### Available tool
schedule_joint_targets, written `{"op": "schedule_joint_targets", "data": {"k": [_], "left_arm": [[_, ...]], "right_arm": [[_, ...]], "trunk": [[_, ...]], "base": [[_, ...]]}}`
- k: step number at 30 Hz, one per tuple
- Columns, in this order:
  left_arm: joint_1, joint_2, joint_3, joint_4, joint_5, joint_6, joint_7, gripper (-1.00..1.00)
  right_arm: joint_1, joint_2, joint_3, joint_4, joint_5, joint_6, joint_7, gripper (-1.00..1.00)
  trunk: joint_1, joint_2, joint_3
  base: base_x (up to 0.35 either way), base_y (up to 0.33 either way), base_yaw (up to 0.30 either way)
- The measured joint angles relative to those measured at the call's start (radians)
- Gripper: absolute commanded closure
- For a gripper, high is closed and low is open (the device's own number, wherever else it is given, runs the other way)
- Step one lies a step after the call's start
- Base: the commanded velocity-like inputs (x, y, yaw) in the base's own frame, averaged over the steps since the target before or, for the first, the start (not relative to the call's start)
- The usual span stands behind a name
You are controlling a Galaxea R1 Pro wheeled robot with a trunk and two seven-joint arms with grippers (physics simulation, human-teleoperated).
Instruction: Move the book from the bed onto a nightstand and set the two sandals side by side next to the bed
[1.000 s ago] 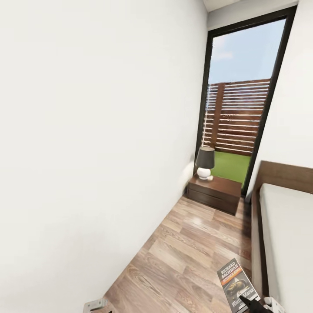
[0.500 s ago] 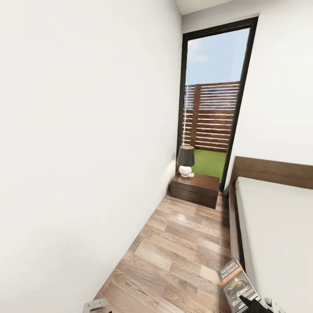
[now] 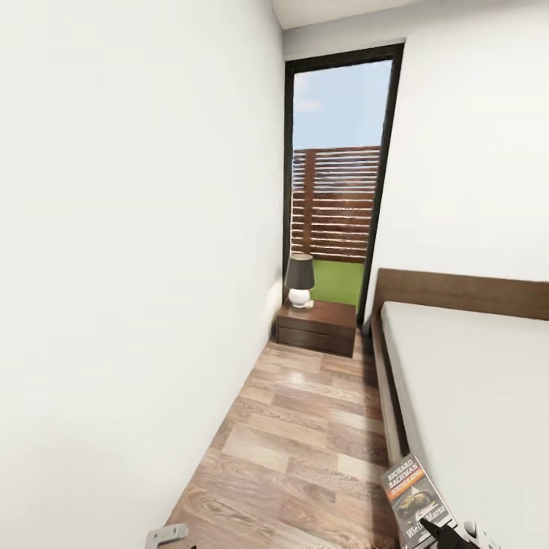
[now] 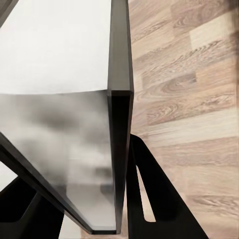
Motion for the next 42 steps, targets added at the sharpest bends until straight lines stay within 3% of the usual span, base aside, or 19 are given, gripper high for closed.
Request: {"op": "schedule_joint_targets", "data": {"k": [13,42], "left_arm": [[0.001,0.000,0.000,0.000,0.000,0.000,0.000,-1.00],[0.000,0.000,0.000,0.000,0.000,0.000,0.000,-1.00]], "right_arm": [[0.000,0.000,0.000,0.000,0.000,0.000,0.000,1.00],[0.000,0.000,0.000,0.000,0.000,0.000,0.000,1.00]], "trunk": [[0.000,0.000,0.000],[0.000,0.000,-0.033]], "base": [[0.000,0.162,-0.287],[0.000,0.001,-0.076]]}}
